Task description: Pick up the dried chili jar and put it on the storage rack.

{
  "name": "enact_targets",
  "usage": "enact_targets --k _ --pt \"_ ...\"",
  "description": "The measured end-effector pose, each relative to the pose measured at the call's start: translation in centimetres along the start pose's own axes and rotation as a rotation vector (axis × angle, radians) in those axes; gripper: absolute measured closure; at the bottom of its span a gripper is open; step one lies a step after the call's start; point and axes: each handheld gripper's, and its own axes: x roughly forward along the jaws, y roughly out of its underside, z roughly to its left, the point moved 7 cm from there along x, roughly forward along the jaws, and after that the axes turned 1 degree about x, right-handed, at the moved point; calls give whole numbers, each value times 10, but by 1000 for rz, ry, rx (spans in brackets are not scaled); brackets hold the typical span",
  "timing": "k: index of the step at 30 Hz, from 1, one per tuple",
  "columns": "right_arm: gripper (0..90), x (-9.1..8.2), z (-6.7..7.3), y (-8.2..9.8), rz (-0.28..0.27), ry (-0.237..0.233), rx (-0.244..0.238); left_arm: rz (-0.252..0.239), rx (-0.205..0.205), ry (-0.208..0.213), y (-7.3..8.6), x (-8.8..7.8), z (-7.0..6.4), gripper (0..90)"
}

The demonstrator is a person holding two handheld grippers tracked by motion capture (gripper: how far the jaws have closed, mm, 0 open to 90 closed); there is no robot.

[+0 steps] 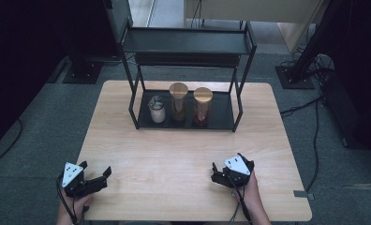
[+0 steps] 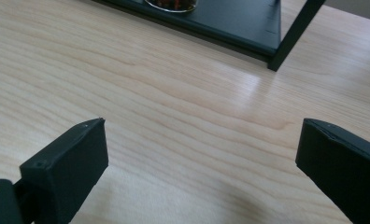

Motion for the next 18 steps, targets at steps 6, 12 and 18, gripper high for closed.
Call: enact_targets --k 6,12,18 --pt "24 -11 -5 8 -4 16 -4 0 -1 0 0 0 0 5" --pt "25 -18 -15 14 7 39 7 1 -1 -1 0 0 0 5" --pt "24 -22 -23 19 10 47 32 1 -2 -2 0 0 0 5"
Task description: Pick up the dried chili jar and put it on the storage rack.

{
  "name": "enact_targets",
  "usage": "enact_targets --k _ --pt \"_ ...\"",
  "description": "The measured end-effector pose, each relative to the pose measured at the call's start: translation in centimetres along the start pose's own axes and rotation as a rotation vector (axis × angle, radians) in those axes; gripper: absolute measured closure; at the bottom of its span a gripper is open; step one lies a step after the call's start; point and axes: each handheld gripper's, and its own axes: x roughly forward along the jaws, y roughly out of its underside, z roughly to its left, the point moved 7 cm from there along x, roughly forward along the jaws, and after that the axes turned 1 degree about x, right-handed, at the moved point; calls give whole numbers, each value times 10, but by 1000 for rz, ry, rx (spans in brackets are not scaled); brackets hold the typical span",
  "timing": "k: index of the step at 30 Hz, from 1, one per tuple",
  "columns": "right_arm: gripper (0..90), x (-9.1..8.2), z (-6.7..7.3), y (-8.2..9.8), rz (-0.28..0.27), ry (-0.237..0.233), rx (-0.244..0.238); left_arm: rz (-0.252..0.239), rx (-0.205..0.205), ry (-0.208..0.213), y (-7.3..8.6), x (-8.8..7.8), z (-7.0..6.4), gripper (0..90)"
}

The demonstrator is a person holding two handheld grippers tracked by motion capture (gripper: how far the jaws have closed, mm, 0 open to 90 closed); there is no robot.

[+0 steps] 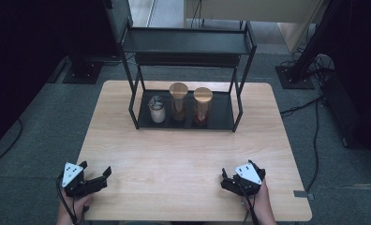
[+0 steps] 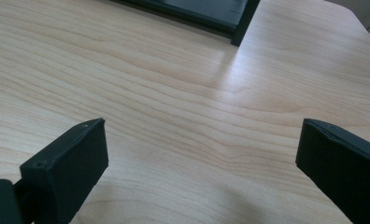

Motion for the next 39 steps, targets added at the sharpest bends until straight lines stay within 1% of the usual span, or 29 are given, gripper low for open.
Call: enact_targets --k 2,6,8,15,18,25,36,39 --pt "24 -1 -1 1 0 -4 2 -1 -2 -1 0 0 0 5" --pt "24 -3 -6 4 12 22 -33 0 -3 0 0 0 0 5" --pt "24 -4 -10 6 15 31 -39 2 -1 0 0 0 0 5" --pt "24 -9 -26 12 18 58 -18 1 -1 -3 0 0 0 5" --pt "24 -11 -31 14 14 63 -10 1 0 -5 0 0 0 5" --pt "24 -14 -43 19 23 90 -20 0 0 -6 0 0 0 5" --pt "23 -21 -69 28 30 133 9 1 3 -8 0 0 0 5" --pt "23 -22 -77 30 33 149 10 1 3 -9 0 0 0 5"
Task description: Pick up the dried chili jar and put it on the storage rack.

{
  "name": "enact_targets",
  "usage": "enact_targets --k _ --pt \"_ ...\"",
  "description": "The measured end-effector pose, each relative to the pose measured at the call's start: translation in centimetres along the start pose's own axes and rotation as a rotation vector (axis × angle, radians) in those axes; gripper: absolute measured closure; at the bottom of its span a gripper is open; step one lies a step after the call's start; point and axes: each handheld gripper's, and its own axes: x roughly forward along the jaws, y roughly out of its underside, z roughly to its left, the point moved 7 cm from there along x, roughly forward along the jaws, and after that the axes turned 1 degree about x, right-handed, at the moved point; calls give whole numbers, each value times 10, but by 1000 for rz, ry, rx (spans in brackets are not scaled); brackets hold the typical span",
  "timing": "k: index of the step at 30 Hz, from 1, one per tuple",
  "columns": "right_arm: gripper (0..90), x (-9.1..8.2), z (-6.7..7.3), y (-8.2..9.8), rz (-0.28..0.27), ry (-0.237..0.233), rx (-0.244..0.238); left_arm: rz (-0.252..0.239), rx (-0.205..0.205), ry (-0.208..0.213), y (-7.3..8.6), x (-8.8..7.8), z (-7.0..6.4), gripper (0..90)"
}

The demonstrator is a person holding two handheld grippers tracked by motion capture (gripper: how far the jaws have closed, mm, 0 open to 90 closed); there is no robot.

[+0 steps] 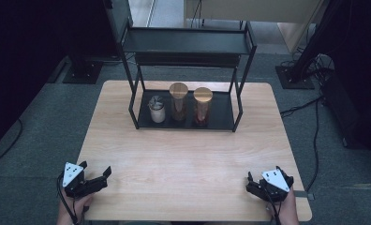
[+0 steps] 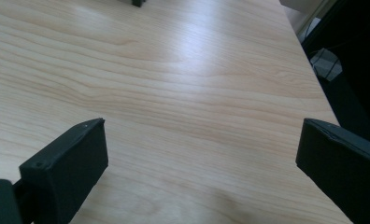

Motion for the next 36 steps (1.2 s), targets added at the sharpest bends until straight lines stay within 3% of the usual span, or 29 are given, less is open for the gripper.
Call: enact_targets --k 21,36 --pt "23 -3 -47 15 23 80 39 -1 3 -9 0 0 0 5" --pt "23 -4 -71 23 37 121 62 0 2 -10 0 0 0 5"
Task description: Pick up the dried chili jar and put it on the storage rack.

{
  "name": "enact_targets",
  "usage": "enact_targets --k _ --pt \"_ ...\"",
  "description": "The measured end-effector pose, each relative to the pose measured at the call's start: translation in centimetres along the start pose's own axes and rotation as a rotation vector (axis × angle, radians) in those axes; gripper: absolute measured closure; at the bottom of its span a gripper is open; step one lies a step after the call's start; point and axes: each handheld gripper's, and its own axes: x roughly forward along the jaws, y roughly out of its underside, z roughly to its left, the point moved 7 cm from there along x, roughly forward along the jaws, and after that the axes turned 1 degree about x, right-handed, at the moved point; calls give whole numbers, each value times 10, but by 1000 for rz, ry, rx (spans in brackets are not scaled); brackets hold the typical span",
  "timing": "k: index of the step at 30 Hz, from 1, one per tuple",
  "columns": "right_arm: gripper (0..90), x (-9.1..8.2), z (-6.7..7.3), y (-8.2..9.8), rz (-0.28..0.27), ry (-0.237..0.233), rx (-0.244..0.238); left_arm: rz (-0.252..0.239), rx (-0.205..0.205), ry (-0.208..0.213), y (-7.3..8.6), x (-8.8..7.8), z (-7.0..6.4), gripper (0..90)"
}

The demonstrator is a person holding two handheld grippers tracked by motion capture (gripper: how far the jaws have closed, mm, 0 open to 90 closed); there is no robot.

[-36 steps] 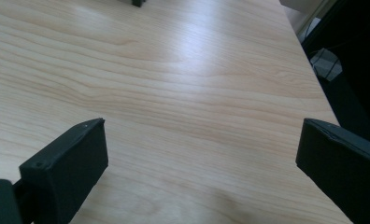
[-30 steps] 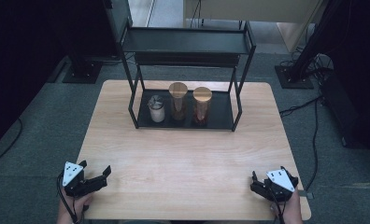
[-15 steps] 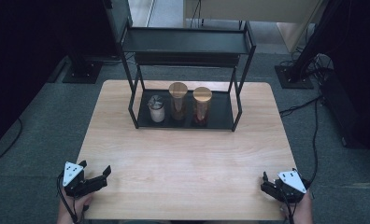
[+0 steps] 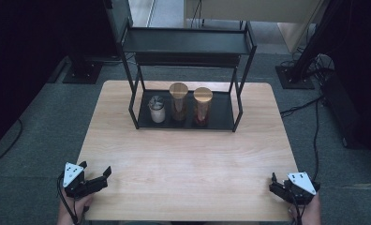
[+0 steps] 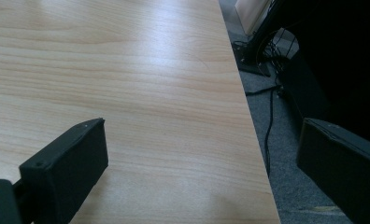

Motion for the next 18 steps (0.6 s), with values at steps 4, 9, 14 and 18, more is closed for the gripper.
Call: enact_targets --k 4,9,14,18 --pt "23 0 -4 1 4 8 1 0 0 -1 0 0 0 5" --pt "23 1 -10 3 8 19 4 -1 -1 -2 0 0 0 5" --pt "23 1 -16 4 11 21 20 -1 0 -4 0 0 0 5" --pt "16 0 -19 5 10 -12 67 4 -1 -7 0 0 0 5"
